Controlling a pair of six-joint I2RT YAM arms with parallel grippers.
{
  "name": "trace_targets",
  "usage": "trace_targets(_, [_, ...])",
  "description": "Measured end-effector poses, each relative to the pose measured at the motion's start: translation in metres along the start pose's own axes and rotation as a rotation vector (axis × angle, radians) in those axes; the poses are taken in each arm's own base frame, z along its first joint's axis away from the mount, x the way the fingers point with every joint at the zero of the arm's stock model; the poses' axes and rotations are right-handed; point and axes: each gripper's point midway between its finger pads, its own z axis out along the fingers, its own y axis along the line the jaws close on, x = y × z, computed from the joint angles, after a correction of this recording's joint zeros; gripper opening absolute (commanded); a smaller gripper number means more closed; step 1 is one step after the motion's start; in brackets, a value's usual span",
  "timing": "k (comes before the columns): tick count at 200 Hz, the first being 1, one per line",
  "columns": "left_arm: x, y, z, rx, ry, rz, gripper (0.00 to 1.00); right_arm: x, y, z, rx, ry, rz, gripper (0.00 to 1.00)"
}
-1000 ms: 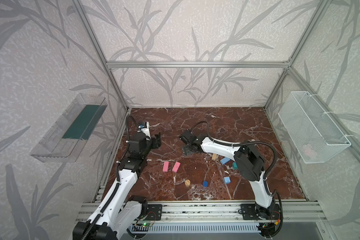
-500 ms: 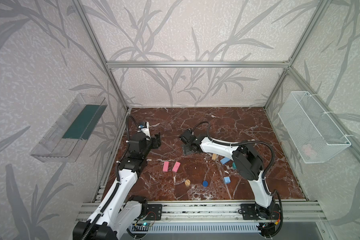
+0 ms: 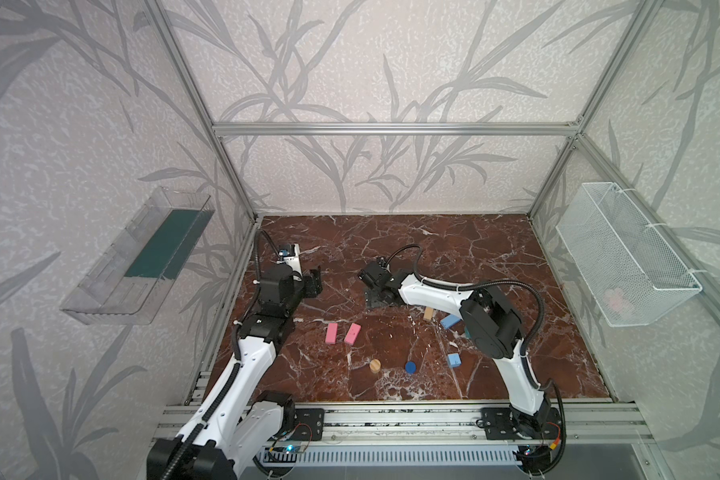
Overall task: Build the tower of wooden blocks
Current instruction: 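Close the right gripper on the plain wood bar and lift it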
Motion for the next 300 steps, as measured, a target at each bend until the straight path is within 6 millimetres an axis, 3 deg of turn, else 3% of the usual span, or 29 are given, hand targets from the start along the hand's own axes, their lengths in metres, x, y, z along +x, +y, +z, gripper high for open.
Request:
trace_targets(47, [0.000,0.000,0.000,-0.001,0.000,0.006,0.71,-0.002,0.004,0.004,-0.009,-0.003,0.008,0.85])
trace_targets(109, [0.001,0.000,0.000,-0.001,0.002,0.006,0.71,0.002,0.005,0.008,-0.012,0.011,0.019,0.85])
trace_targets(137, [0.001,0.000,0.000,-0.001,0.002,0.006,0.71,0.002,0.005,0.008,-0.012,0.012,0.023,0.77])
trace_targets(201, [0.001,0.001,0.000,-0.004,0.002,0.007,0.71,0.000,0.003,0.009,-0.008,0.010,0.029,0.76])
trace_targets(275, [0.001,0.001,0.000,-0.005,0.002,0.007,0.71,-0.015,-0.027,0.018,0.021,0.010,0.078,0.76])
trace_targets(300, [0.001,0.001,0.000,-0.005,0.002,0.007,0.71,-0.024,-0.040,0.022,0.028,0.011,0.084,0.82])
